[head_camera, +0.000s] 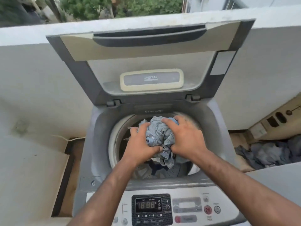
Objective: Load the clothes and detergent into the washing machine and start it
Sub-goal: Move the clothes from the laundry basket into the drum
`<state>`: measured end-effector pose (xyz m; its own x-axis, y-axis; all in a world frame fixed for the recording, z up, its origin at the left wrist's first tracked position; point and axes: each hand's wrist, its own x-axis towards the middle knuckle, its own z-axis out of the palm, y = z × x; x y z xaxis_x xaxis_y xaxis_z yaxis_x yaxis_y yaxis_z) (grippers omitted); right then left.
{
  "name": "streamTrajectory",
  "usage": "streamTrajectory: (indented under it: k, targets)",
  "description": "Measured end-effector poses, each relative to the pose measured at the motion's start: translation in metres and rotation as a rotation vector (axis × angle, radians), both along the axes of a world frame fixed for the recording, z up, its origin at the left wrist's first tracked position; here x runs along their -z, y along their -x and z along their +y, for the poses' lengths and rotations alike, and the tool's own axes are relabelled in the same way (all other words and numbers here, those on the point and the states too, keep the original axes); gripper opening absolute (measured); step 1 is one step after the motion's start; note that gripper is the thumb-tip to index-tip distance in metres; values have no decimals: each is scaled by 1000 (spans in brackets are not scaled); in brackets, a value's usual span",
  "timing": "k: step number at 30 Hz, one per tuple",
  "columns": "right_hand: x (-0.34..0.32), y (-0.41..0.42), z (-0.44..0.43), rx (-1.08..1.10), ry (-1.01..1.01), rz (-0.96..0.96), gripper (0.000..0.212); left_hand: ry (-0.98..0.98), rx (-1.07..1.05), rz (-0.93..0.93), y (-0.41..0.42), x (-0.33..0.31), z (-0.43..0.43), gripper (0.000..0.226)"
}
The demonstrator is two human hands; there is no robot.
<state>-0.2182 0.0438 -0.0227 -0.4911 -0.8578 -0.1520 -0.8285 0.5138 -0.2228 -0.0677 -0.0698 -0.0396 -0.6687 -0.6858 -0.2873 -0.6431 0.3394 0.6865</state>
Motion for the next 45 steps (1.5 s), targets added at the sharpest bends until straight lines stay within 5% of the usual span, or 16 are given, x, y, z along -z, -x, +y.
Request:
streamTrajectory:
  k: [10, 14, 20, 26, 32, 37, 45]
  targets:
    - [87, 5, -7, 33, -206, -341, 113, -118, 112, -309, 21, 85, -13, 110]
    - [71, -1, 13, 67, -46, -505, 98, -345, 67, -101, 17, 68, 2, 77]
    - [11, -8, 75, 209, 260, -644, 26, -323, 197, 76, 15, 2, 45, 22]
    - [-46, 1, 173, 386, 561, -722, 27, -169, 467, 136, 61, -80, 115, 7]
    - [-57, 15, 303, 637, 669, -584, 18, -102, 835, 60, 126, -104, 227, 10]
    - [-28, 14, 395, 857, 612, -511, 14, -109, 1037, -38, 166, -71, 320, 13]
    - [91, 9, 490, 890, 157, -607, 42, -35, 1270, -376, 194, 66, 428, 35]
